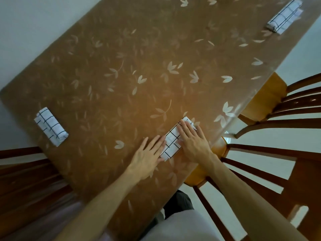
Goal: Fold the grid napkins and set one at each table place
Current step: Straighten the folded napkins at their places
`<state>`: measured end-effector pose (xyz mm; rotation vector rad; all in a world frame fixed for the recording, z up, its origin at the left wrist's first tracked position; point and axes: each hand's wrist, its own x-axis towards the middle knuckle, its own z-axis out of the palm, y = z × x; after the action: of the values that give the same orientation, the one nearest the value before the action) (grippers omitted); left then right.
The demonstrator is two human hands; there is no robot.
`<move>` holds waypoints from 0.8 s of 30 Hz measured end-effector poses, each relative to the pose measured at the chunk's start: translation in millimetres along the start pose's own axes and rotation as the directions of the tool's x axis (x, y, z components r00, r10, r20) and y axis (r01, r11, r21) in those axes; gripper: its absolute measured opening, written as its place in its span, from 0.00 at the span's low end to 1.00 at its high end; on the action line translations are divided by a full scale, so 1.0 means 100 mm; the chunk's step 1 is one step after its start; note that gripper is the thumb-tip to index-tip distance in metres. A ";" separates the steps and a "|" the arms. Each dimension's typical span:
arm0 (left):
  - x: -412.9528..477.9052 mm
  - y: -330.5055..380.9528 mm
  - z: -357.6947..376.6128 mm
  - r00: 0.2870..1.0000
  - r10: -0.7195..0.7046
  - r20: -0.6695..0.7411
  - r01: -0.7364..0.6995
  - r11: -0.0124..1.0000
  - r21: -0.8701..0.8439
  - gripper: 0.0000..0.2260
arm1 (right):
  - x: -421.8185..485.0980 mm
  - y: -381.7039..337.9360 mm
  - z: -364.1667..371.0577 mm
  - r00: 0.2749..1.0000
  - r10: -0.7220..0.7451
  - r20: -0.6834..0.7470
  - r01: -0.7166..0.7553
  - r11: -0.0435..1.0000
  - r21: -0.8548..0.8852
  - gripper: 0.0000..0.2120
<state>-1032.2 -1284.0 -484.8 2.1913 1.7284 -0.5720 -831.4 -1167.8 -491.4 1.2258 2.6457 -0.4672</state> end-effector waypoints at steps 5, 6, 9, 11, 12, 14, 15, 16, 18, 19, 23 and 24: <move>-0.21 0.06 0.03 0.996 -0.074 0.040 0.077 0.994 -0.081 0.30 | 0.02 0.00 -0.10 0.999 0.013 0.049 -0.015 0.999 0.051 0.28; -0.24 0.08 0.00 0.995 -0.100 0.032 0.103 0.988 -0.113 0.30 | 0.03 -0.02 -0.14 0.999 0.014 0.046 -0.016 0.998 0.057 0.27; -0.33 0.17 -0.16 0.985 -0.173 -0.006 0.168 0.962 -0.216 0.28 | -0.03 -0.07 -0.35 1.000 0.009 -0.010 -0.007 0.992 0.128 0.24; -0.40 0.24 -0.29 0.973 -0.228 -0.031 0.209 0.934 -0.291 0.24 | -0.13 -0.11 -0.50 0.998 0.021 -0.061 -0.009 0.982 0.190 0.21; -0.45 0.29 -0.37 0.968 -0.245 -0.053 0.216 0.924 -0.314 0.22 | -0.19 -0.13 -0.57 0.997 0.032 -0.068 -0.017 0.977 0.212 0.20; -0.56 0.38 -0.48 0.962 -0.260 -0.083 0.222 0.923 -0.315 0.18 | -0.35 -0.14 -0.66 0.996 0.081 -0.024 -0.073 0.968 0.239 0.18; -0.63 0.44 -0.53 0.960 -0.270 -0.081 0.232 0.920 -0.315 0.16 | -0.44 -0.15 -0.69 0.994 0.108 0.014 -0.108 0.963 0.247 0.17; -0.71 0.50 -0.58 0.957 -0.281 -0.072 0.245 0.916 -0.318 0.15 | -0.55 -0.16 -0.72 0.991 0.123 0.054 -0.133 0.958 0.253 0.16; -0.86 0.63 -0.63 0.950 -0.308 -0.058 0.272 0.902 -0.334 0.13 | -0.78 -0.21 -0.78 0.982 0.130 0.137 -0.161 0.956 0.244 0.16; -0.95 0.71 -0.65 0.946 -0.320 -0.054 0.280 0.889 -0.362 0.13 | -0.92 -0.23 -0.81 0.977 0.130 0.171 -0.167 0.960 0.225 0.15; -1.33 0.98 -0.61 0.931 -0.363 -0.045 0.288 0.803 -0.522 0.12 | -1.56 -0.32 -0.88 0.980 0.099 0.172 -0.130 0.975 0.182 0.15; -1.44 1.06 -0.60 0.927 -0.373 -0.041 0.289 0.778 -0.558 0.11 | -1.75 -0.33 -0.90 0.983 0.093 0.157 -0.120 0.978 0.170 0.16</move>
<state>-950.8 -1404.7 -364.6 1.5697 2.0597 0.0384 -748.4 -1279.3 -348.9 1.3195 2.4425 -0.7613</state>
